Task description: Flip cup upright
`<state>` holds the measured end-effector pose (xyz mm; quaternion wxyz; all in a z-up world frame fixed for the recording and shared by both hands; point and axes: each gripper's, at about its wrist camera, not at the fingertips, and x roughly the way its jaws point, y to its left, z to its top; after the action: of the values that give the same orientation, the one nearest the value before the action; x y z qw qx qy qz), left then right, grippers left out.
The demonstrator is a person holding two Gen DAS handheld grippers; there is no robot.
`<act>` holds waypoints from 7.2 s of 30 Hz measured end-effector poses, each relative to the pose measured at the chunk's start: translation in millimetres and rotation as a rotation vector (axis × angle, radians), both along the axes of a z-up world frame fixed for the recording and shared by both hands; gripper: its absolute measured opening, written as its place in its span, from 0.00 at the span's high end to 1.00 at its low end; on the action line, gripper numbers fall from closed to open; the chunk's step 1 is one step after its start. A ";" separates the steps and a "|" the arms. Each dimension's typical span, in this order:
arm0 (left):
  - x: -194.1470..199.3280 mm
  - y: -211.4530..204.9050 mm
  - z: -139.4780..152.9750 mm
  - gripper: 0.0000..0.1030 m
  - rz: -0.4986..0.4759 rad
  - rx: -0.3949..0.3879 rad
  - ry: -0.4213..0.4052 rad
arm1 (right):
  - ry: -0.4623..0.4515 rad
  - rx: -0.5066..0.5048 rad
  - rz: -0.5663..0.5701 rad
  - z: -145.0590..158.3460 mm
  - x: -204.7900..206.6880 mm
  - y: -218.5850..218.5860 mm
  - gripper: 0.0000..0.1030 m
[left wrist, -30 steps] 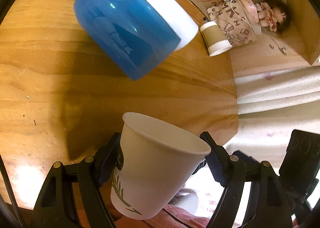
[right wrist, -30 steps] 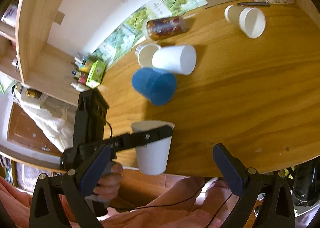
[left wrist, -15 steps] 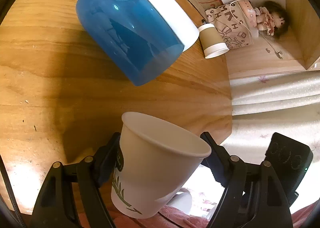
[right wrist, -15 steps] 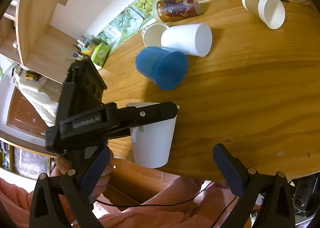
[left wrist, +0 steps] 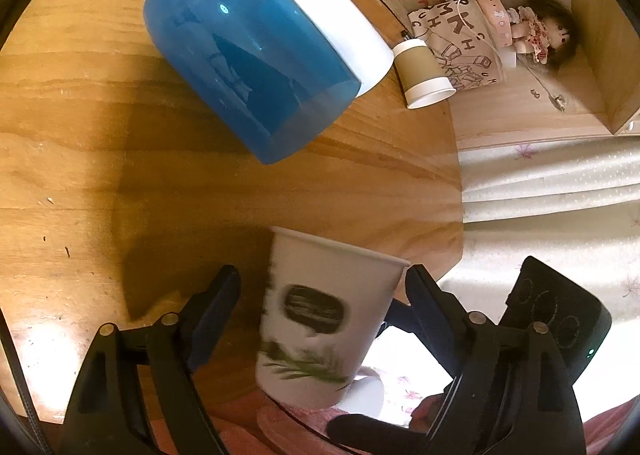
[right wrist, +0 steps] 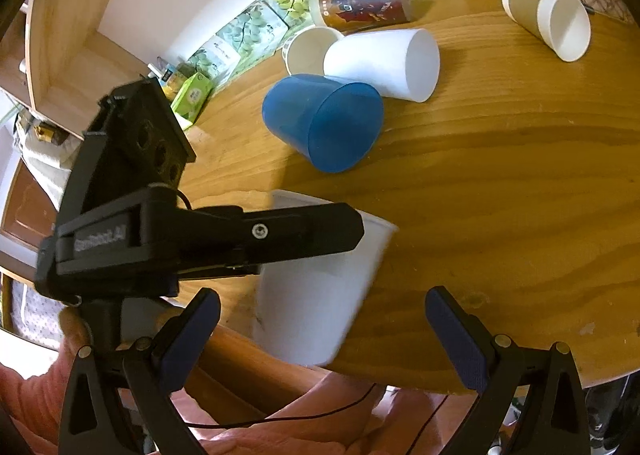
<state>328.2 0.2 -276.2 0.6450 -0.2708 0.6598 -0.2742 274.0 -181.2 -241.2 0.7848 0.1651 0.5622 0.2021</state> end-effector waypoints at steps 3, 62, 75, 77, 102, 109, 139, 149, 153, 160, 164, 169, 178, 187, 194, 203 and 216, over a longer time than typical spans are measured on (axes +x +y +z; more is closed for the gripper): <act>-0.6 1.7 4.1 0.16 0.000 0.004 -0.011 | -0.005 -0.007 0.008 -2.6 0.4 3.0 0.02; -74.1 90.4 24.7 0.15 0.276 0.146 -0.073 | -0.427 -0.303 0.030 31.9 13.6 40.3 0.33; -107.2 102.5 18.8 0.15 0.357 0.236 -0.041 | -0.805 -0.405 0.126 13.4 -41.6 79.0 0.33; -111.4 105.7 18.9 0.15 0.359 0.231 -0.039 | -0.822 -0.394 0.121 11.1 -45.2 81.8 0.33; -116.8 114.0 22.4 0.15 0.347 0.252 -0.013 | -0.738 -0.398 0.154 -10.5 -56.1 88.9 0.34; -122.9 129.4 32.9 0.15 0.301 0.254 -0.059 | -0.708 -0.482 0.169 -18.6 -59.5 97.2 0.34; -203.6 156.0 84.3 0.15 0.146 0.394 -0.262 | -0.185 -0.409 -0.238 43.0 -175.1 65.1 0.19; -210.1 107.0 173.9 0.05 0.181 0.422 -0.477 | -0.183 -0.346 -0.264 119.1 -194.5 52.5 0.19; -215.3 95.6 207.4 0.05 0.226 0.468 -0.586 | -0.217 -0.346 -0.288 148.8 -200.7 46.3 0.19; -231.3 86.1 241.4 0.04 0.305 0.557 -0.744 | -0.295 -0.323 -0.343 192.4 -208.0 36.2 0.14; -246.3 80.9 254.5 0.04 0.350 0.577 -0.819 | -0.320 -0.290 -0.351 207.8 -213.2 30.7 0.12; -261.1 78.9 267.5 0.04 0.400 0.596 -0.912 | -0.336 -0.252 -0.369 217.3 -219.5 26.7 0.12; -287.6 87.7 274.8 0.00 0.534 0.636 -1.027 | -0.538 -0.246 -0.331 233.7 -246.8 45.5 0.00; -303.9 90.8 286.3 0.00 0.614 0.670 -1.147 | -0.785 -0.277 -0.355 248.9 -271.2 54.9 0.00; -306.3 84.4 287.8 0.00 0.580 0.670 -1.197 | -0.784 -0.269 -0.366 249.8 -267.8 52.8 0.00; -304.3 77.7 287.5 0.00 0.547 0.653 -1.213 | -0.787 -0.278 -0.372 250.0 -268.1 52.6 0.00; -303.0 74.9 285.9 0.00 0.532 0.645 -1.193 | -0.761 -0.287 -0.381 247.1 -264.6 50.7 0.00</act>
<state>25.2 75.1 9.7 0.9875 -0.0229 0.1558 -0.0013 9.4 -130.4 5.8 0.9739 0.0692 0.2154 0.0202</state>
